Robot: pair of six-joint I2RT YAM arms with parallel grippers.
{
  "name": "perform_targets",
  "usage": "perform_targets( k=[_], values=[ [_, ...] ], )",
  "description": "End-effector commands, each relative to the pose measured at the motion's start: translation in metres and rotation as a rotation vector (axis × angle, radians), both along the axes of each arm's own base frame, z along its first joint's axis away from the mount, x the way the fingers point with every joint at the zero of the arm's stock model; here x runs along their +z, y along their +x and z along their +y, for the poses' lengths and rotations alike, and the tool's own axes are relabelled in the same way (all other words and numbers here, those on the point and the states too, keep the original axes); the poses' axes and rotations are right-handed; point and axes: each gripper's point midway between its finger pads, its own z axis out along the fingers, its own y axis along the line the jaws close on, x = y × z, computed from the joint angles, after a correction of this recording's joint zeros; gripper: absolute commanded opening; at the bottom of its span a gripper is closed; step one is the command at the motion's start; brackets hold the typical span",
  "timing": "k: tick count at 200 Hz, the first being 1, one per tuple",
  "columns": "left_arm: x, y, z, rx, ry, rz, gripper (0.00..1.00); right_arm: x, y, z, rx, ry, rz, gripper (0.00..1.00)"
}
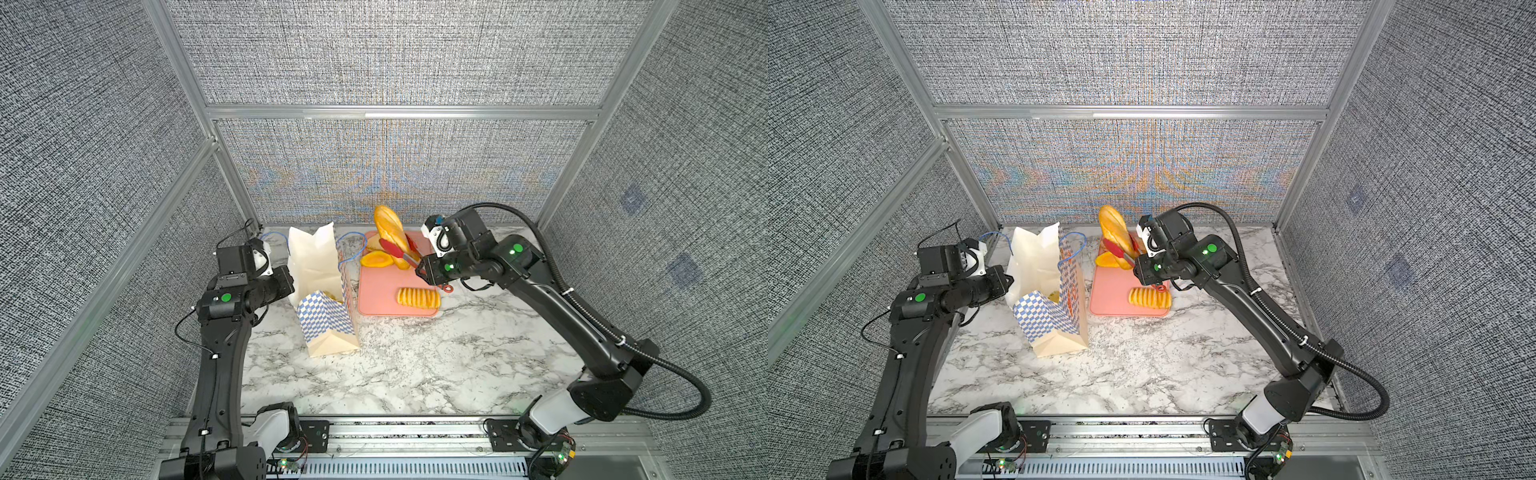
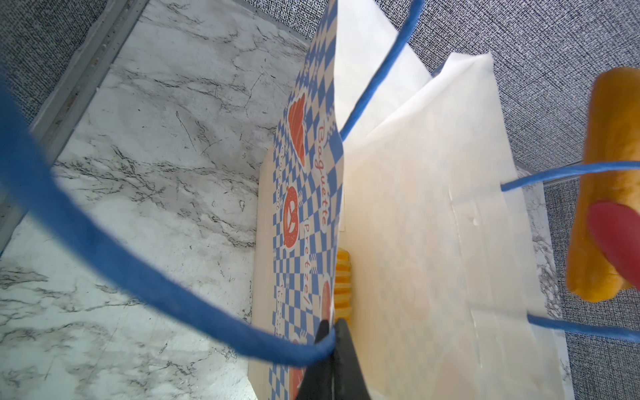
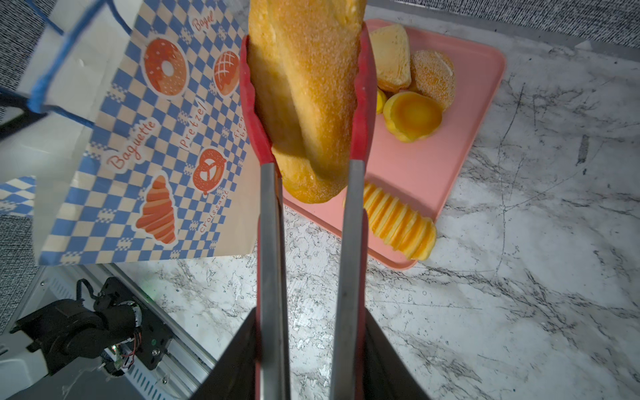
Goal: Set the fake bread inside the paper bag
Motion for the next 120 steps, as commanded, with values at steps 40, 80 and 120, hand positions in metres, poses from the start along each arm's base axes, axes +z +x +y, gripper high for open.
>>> perform_targets(
  k=[40,80,120],
  values=[
    [0.004,0.002,0.000,0.004,-0.001,-0.020,0.00,0.057,-0.007,0.018,0.057,0.197,-0.092,0.43],
    [0.004,0.002,0.000,0.003,-0.001,-0.018,0.00,0.076,-0.018,0.027,0.106,0.260,-0.116,0.43],
    [0.004,0.001,0.000,0.005,-0.003,-0.019,0.00,0.091,-0.029,0.039,0.161,0.295,-0.137,0.43]
  ],
)
